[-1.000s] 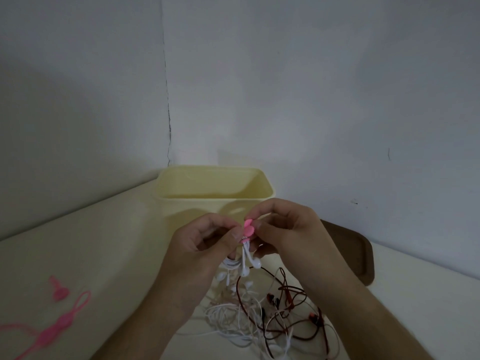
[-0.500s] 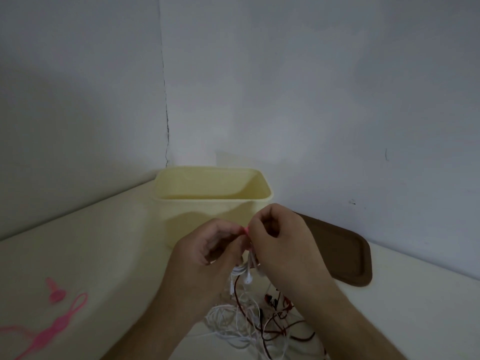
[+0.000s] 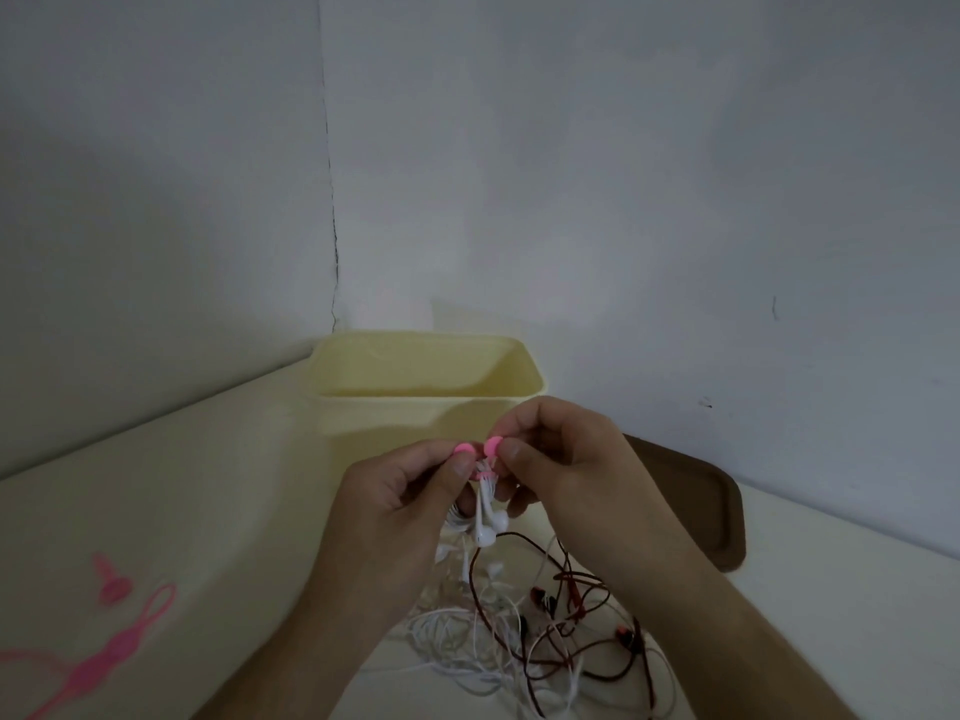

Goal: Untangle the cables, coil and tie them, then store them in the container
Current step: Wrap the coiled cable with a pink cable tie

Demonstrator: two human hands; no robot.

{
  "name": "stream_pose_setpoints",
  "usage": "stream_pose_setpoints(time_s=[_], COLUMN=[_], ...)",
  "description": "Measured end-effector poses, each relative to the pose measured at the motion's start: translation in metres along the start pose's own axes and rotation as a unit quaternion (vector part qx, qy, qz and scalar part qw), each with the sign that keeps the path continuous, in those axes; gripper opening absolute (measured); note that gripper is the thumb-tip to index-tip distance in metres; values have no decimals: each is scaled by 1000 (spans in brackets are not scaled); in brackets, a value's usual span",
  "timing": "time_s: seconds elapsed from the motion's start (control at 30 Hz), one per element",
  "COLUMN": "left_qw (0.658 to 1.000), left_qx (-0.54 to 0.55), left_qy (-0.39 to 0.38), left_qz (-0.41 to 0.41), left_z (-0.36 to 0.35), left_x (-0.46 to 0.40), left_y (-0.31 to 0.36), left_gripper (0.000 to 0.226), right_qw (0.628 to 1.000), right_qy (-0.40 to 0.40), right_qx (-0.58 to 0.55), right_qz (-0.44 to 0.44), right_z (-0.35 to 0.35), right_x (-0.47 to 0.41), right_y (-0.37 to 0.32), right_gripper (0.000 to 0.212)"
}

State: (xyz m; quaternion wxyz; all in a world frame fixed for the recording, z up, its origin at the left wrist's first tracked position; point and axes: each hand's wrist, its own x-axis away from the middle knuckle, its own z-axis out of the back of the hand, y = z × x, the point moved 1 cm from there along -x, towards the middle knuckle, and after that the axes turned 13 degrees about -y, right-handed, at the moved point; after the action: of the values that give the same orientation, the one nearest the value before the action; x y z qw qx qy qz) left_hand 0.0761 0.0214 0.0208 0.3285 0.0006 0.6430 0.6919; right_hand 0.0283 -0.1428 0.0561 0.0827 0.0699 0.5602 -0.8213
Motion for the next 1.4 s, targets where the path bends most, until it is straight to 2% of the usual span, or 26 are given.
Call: stream_pose_setpoints(time_s=[0.2, 0.4, 0.57, 0.77, 0.83, 0.93, 1.1, 1.17, 1.23, 1.3, 1.37, 1.4], left_qw=[1000, 998, 998, 995, 996, 996, 996, 998, 985, 970, 968, 968], left_qx=[4, 64, 66, 50, 65, 86, 84, 20, -131, -202, -207, -202], left_qy=[-11, 0, -10, -81, -61, -1, 25, 54, 76, 89, 115, 127], left_qz=[8, 8, -7, 10, 0, -11, 13, 34, 77, 101, 87, 81], left_z=[0, 1, 1, 1, 0, 1, 4, 11, 23, 29, 31, 30], left_x=[1, 0, 0, 1, 0, -1, -3, -7, -11, -11, -8, -6], left_y=[0, 2, 2, -2, -5, -6, -4, -11, -19, -21, -19, -18], left_gripper=[27, 15, 18, 27, 29, 23, 25, 38, 44, 33, 16, 14], right_qw=[997, 999, 997, 996, 998, 999, 996, 995, 994, 992, 987, 984], right_qy=[5, 28, 31, 54, 49, -8, 37, 75, 101, 126, 159, 177], right_qx=[60, 37, 55, 71, 44, 27, 74, 68, 42, -1, -25, -22], right_qz=[39, 25, 37, 28, 1, -18, -24, -23, -19, -12, -4, 1], right_z=[-4, -3, -2, -4, -4, -8, -10, -6, -1, 3, 5, 6], right_x=[1, 1, 1, 1, 2, 4, 2, 3, 4, 4, 2, -1], right_y=[-2, 0, 1, 3, 3, 2, 3, 1, -3, -8, -16, -20], right_gripper=[16, 6, 12, 11, 11, 16, 11, 13, 14, 13, 13, 13])
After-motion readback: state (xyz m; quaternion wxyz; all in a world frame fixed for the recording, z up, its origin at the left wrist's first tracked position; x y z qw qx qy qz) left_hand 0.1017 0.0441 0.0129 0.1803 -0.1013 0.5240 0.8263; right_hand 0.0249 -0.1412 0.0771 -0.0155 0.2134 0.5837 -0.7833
